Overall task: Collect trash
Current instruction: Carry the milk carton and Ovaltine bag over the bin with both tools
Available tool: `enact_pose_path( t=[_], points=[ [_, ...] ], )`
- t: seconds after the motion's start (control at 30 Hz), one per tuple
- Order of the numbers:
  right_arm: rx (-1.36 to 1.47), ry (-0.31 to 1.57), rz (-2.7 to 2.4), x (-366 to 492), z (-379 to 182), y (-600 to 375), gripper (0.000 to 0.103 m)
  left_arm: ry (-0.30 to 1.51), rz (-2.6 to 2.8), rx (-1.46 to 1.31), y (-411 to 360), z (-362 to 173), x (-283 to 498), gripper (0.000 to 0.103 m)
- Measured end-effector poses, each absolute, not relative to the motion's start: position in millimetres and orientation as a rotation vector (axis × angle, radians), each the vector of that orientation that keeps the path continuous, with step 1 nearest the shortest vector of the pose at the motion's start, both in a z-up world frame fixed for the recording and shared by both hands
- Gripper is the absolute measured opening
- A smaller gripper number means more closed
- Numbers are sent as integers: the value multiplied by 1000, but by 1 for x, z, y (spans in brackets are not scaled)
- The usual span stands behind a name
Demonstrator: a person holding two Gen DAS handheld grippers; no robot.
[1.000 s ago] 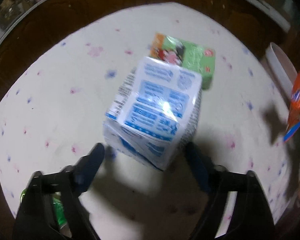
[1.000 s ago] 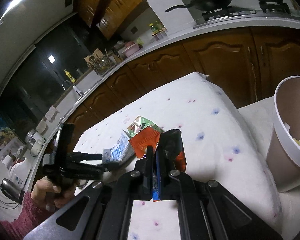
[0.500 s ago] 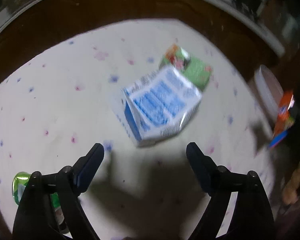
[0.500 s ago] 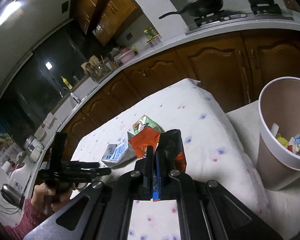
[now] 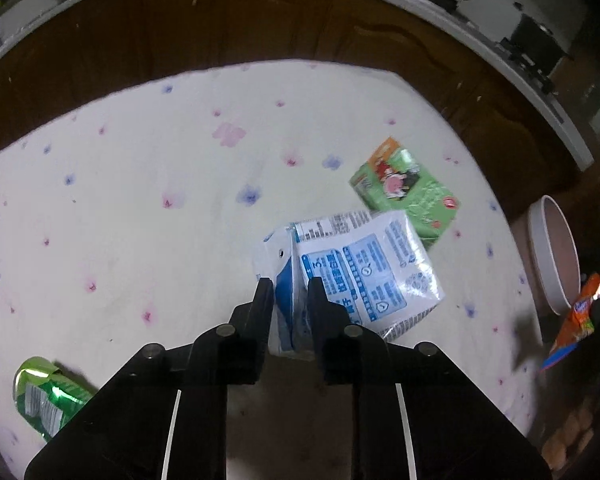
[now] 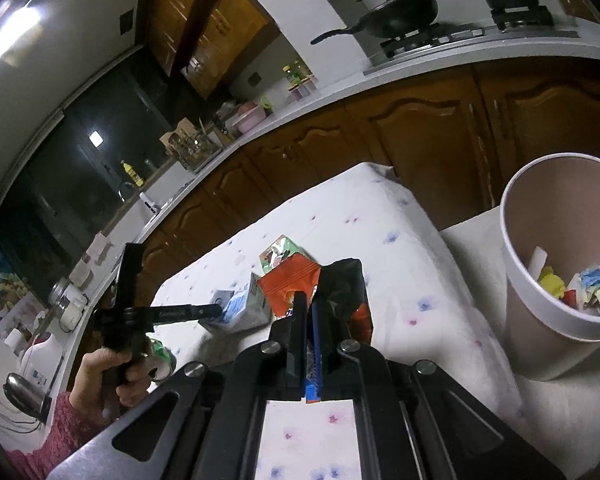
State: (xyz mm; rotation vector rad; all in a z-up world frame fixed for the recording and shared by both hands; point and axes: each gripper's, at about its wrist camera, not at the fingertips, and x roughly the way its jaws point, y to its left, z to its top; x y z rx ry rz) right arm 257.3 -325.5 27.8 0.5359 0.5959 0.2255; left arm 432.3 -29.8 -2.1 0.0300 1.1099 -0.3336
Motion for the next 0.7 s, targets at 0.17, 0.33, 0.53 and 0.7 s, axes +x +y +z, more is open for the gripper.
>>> enact_pose_path(
  t=[0.17,0.33,0.53,0.7],
  points=[
    [540,568,208,246,35,-335,2,1018,-369,26,-31,29,410,16],
    [546,543,176,232,41,-351,2,959,-449,50,-58,54,383,16],
    [548,520,112,213,46,-381,2,916,-553,72,-115,64,352,16],
    [546,500,32,191,49,-417,2,904,-636,75,-167,67,334,16]
  ],
)
